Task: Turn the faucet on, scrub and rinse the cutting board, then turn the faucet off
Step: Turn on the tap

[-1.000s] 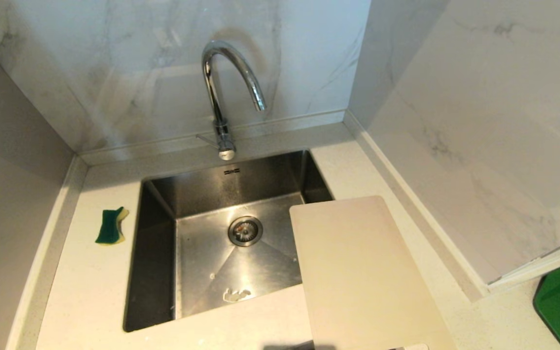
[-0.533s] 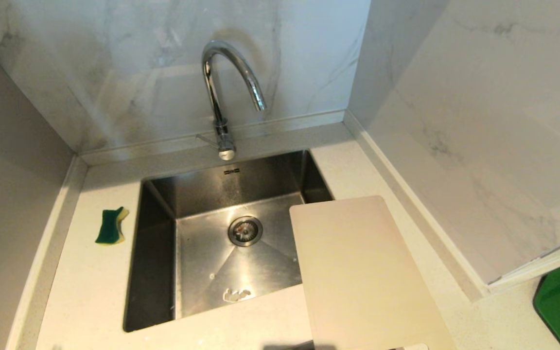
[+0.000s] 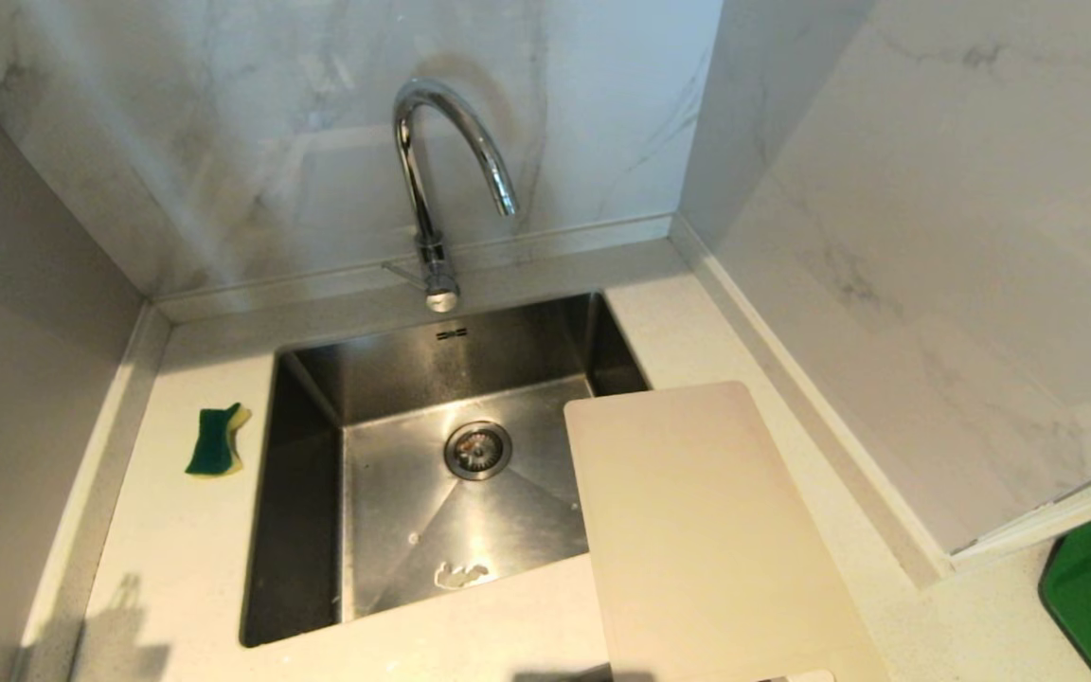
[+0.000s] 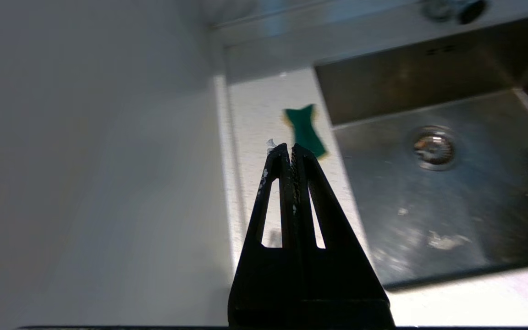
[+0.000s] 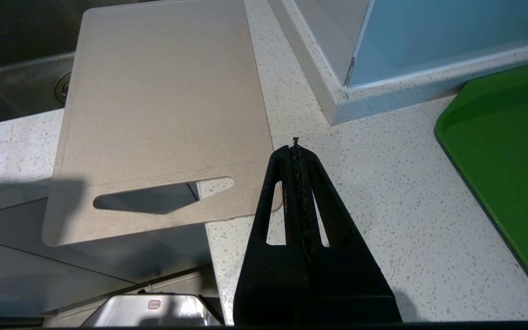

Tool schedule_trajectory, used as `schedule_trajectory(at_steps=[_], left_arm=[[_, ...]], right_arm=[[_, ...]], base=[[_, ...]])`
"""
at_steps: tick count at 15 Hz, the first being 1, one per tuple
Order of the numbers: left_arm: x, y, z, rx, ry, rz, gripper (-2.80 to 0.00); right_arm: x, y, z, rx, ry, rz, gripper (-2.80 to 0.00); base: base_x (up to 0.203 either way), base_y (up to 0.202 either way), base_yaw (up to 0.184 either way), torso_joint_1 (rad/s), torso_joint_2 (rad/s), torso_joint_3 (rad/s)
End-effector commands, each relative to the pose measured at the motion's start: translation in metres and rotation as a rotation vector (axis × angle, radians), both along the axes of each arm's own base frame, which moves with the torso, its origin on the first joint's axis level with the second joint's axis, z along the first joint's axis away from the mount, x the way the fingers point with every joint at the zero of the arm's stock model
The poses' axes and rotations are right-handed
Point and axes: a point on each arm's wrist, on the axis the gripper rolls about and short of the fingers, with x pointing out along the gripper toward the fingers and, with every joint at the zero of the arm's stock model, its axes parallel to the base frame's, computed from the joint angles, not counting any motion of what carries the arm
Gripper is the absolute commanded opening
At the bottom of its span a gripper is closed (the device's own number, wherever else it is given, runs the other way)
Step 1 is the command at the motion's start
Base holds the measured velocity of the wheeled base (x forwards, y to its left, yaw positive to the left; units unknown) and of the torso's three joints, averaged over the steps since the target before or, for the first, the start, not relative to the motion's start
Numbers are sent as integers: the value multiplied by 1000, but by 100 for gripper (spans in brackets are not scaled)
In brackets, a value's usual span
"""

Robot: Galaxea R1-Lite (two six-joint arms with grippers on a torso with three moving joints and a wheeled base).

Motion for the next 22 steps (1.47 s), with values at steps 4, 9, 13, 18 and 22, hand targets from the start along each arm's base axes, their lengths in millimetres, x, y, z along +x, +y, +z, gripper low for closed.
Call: schedule_trajectory(at_steps=[4,9,13,18,22], left_arm=[[36,8,18,11,58,66,-280],[79,14,34,15,88,65,-280],[139,23,41,6,157,37,-280],[220,36,47,-3,179,2,-280],[276,44,42,-7,191,-10,-280]], right_arm=[[0,0,0,0,0,0,-280],[0,0,0,0,0,0,-280],[0,0,0,0,0,0,-280],[0,0,0,0,0,1,-280],[0,0,0,0,0,1,-280]], base=[[0,0,0,0,0,0],[0,0,0,0,0,0],[0,0,0,0,0,0],[0,0,0,0,0,0],[0,0,0,0,0,0]])
